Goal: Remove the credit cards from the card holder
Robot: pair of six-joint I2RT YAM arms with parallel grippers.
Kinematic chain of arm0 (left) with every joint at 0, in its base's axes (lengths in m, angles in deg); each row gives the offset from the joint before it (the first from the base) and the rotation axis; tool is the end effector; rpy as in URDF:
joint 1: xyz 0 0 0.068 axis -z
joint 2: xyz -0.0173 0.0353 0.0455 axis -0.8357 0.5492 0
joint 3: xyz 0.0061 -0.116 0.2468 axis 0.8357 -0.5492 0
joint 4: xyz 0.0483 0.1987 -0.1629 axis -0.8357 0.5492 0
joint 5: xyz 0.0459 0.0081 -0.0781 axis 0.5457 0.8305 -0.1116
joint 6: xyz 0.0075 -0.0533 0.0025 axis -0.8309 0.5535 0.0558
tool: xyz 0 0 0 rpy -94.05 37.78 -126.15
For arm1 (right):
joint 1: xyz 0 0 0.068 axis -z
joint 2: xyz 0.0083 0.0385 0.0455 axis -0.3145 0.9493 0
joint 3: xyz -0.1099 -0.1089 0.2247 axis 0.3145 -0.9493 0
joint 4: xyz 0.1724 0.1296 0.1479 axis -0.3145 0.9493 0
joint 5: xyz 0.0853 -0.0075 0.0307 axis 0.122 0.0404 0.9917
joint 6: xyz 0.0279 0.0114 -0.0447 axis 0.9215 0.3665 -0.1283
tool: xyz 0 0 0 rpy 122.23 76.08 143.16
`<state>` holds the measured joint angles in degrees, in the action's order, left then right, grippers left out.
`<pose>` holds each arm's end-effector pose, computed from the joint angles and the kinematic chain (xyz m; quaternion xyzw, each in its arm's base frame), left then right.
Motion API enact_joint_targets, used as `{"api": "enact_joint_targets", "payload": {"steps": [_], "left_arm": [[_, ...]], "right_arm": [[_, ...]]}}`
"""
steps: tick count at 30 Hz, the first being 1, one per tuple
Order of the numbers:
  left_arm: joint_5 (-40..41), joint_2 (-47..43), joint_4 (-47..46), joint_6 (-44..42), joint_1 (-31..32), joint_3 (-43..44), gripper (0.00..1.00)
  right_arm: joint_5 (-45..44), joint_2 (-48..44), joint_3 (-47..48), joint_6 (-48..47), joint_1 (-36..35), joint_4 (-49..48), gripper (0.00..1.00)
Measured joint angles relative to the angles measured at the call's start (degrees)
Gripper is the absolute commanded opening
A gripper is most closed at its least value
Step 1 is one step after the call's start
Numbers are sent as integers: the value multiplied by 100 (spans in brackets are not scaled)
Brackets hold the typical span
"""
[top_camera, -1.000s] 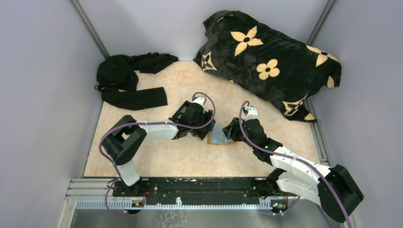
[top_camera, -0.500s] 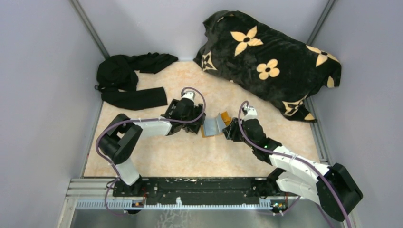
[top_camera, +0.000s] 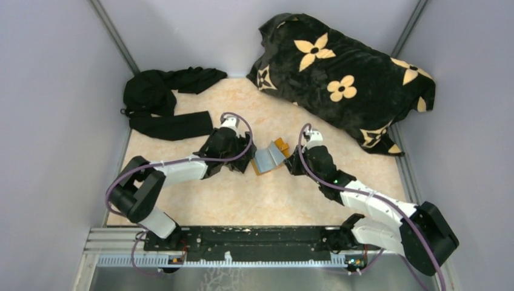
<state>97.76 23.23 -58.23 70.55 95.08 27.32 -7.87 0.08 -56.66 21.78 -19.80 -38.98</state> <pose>0.2591 -0.1968 0.1674 0.0481 0.8791 -0.1782 0.4395 0.1722 0.1315 0.2021 -0.0152 0.8435 0.2853 0.4548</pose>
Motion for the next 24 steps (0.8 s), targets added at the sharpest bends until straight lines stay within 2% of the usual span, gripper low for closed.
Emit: {"api": "enact_joint_targets", "payload": {"steps": [6, 16, 24], "left_arm": [[-79, -654, -426, 26, 26, -105, 99], [-122, -844, -651, 111, 52, -302, 99], [-210, -977, -914, 133, 55, -544, 99]], "right_arm": [[236, 800, 501, -173, 0, -238, 0], [271, 3101, 1497, -293, 7, -586, 0], [-42, 3250, 1434, -37, 247, -553, 0]]}}
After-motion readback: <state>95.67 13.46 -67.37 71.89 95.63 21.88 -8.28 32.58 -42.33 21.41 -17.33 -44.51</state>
